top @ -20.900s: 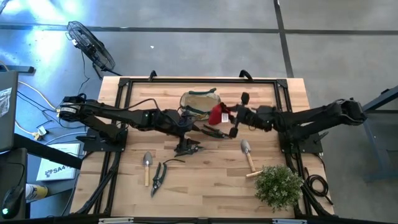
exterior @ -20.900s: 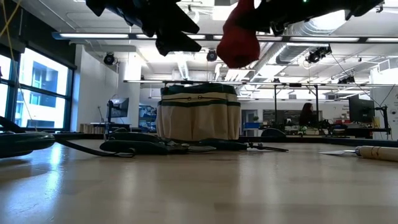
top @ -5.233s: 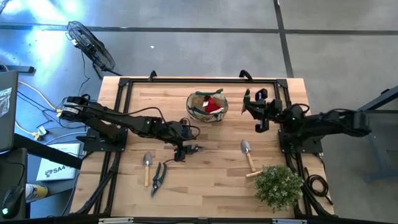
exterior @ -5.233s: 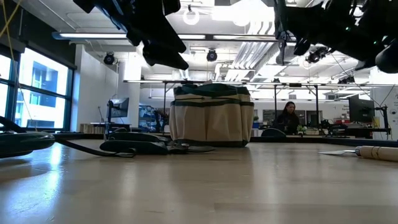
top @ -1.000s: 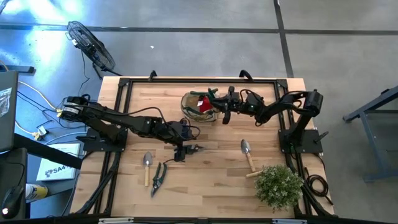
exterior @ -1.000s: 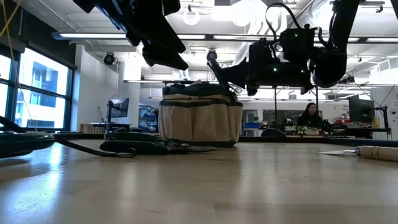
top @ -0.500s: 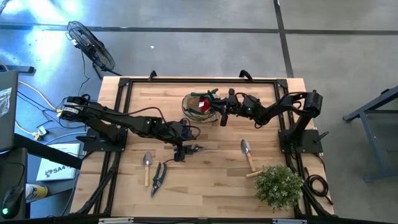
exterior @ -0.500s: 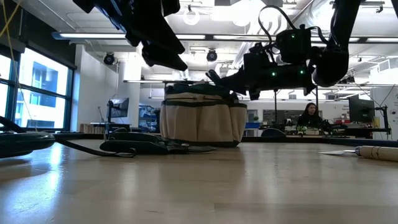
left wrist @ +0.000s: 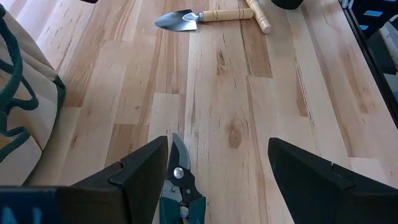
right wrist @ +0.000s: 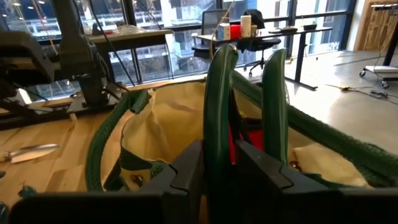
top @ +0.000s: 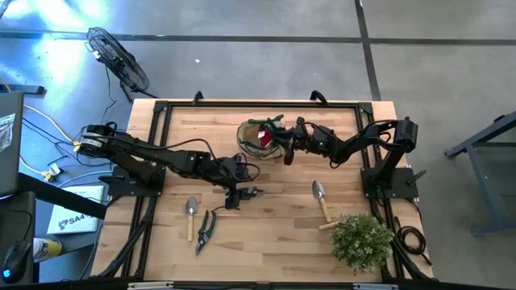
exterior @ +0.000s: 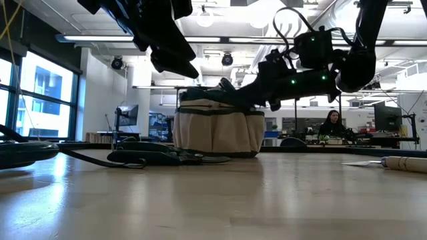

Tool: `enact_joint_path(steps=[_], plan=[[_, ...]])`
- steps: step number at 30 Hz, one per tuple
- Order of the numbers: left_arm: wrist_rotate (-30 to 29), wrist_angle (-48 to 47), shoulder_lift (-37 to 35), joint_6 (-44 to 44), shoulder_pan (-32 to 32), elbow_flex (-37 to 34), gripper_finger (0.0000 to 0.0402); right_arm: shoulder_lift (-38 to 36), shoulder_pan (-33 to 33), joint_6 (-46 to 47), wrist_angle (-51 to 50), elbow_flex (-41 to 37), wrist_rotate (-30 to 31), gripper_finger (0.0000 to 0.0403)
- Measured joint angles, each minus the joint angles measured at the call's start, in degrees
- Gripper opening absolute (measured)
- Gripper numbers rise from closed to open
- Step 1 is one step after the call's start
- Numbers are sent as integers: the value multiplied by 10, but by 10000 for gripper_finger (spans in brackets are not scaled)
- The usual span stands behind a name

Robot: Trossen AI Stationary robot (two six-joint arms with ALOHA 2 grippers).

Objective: Pick & Place Garden tools in Gardening bag
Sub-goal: Put the top right green shear scissors into the light brown gardening bag

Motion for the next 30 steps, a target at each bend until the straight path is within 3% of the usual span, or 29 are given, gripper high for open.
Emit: enact_joint_path(steps=[18, 30], plan=[[0, -11, 0, -13, 0, 0, 271, -6, 28, -5, -25, -1, 12, 82], [0, -13, 0, -15, 0, 0, 271, -85, 110, -86, -179, -2, 223, 82]])
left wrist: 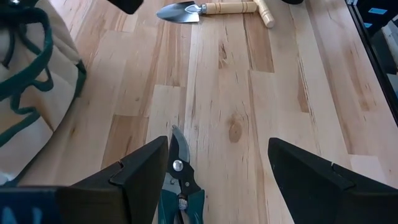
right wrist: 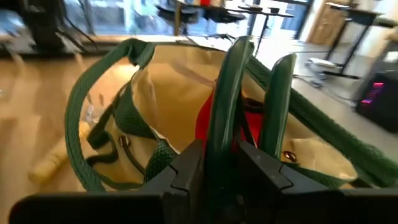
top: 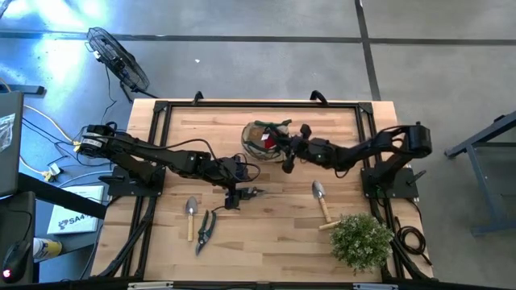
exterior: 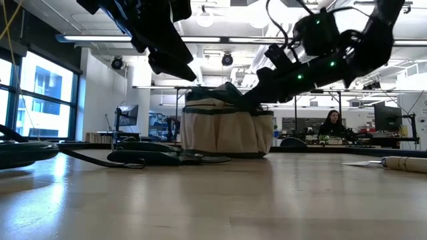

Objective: Pick & Place Garden tools in Gardening bag
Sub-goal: Put the top right green shear scissors into the light brown gardening bag

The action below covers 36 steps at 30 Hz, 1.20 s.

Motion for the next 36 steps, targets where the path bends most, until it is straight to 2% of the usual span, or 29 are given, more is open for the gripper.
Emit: enact_joint_path(steps=[6, 12, 15, 21, 25, 29, 31, 36], plan=[[0, 0, 0, 0, 0, 0, 271, -49, 61, -35, -61, -1, 132, 82], [0, -1, 0, -13, 0, 0, 271, -73, 112, -40, -125, -1, 206, 82], [0, -1, 0, -13, 0, 0, 271, -74, 132, -44, -125, -1, 243, 82], [0, -2, 0, -23, 0, 0, 271, -85, 171, -114, -78, -1, 325, 79], [0, -9, 0, -28, 0, 0, 271, -109, 190, -151, -28, 0, 326, 78], [-2, -10, 0, -28, 0, 0, 271, -138, 182, -158, 21, 0, 274, 78], [-2, -9, 0, -28, 0, 0, 271, -149, 169, -149, 25, 4, 239, 78], [-2, -9, 0, -30, 0, 0, 271, -155, 141, -123, -5, 37, 203, 78]])
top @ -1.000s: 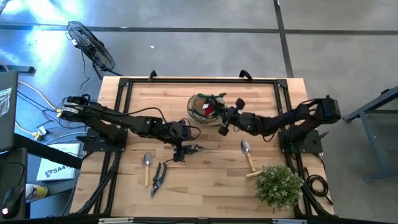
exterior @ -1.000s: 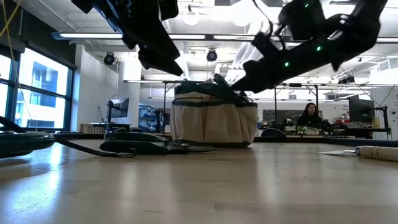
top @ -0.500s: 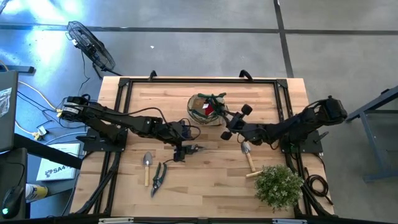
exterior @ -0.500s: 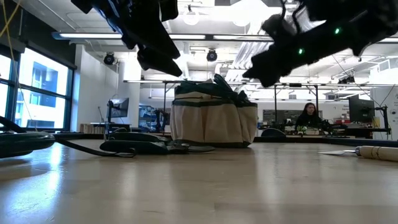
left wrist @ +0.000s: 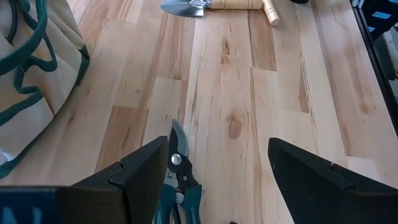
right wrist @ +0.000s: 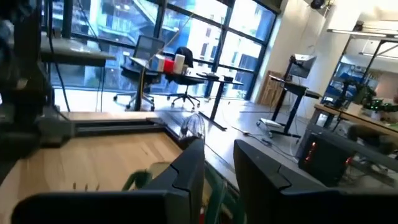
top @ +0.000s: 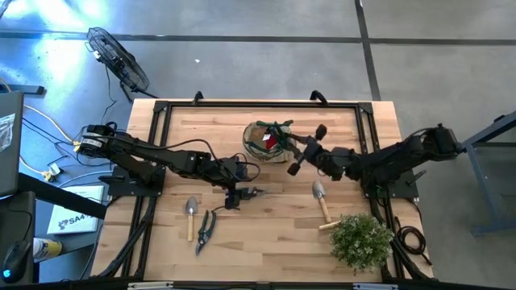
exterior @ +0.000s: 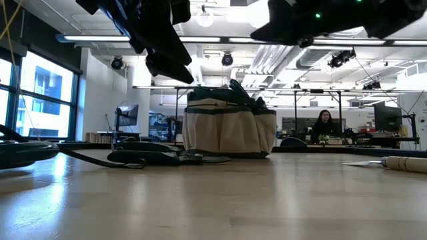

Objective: Pick & Place Garden tools in Gardening bag
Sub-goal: Put the top right green shear scissors into the light brown gardening bag

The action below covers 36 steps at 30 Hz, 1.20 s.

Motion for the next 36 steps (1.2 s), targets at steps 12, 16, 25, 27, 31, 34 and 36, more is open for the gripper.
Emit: enact_joint_path(steps=[12, 16, 25, 27, 31, 34, 36], plan=[[2, -6, 0, -13, 0, 0, 271, 3, -66, 167, -351, 152, -104, 81], [4, -12, 0, -13, 0, 0, 271, 3, -72, 191, -381, 160, -118, 113], [5, -21, 0, -13, 0, 0, 271, 3, -80, 221, -406, 160, -144, 232], [5, -21, 0, -13, 0, 0, 271, 3, -92, 252, -418, 160, -169, 244], [5, -20, 0, -13, 0, -1, 271, 7, -118, 284, -443, 160, -201, 247], [6, -21, 0, -18, 0, -8, 271, 7, -128, 284, -450, 160, -203, 244], [5, -21, 0, -26, 0, -12, 271, 7, -130, 286, -448, 160, -213, 243]])
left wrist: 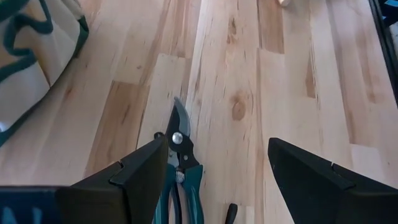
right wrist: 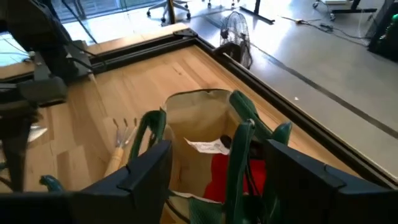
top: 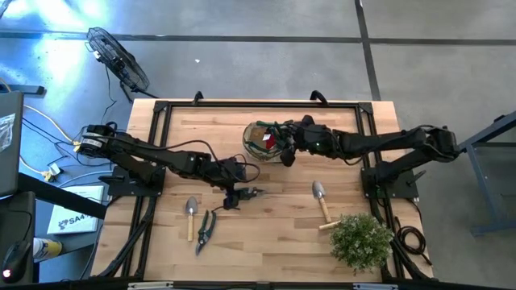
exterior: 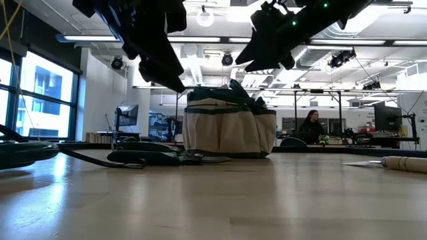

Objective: Pick & Place Garden tools in Gardening bag
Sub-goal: Put the top right green shear scissors into the light brown gardening bag

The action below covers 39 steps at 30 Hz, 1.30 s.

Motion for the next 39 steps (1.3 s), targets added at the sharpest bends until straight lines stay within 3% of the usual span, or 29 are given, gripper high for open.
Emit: enact_joint_path(steps=[13, 26, 39], plan=[[-4, 16, 0, -4, 0, -8, 271, 48, 0, -22, 17, 0, 9, 243], [-4, 16, 0, -3, 0, -8, 271, 67, 1, -80, 35, 0, 106, 243], [-4, 11, 0, -2, 0, -8, 271, 103, 6, -91, 56, 0, 87, 243]])
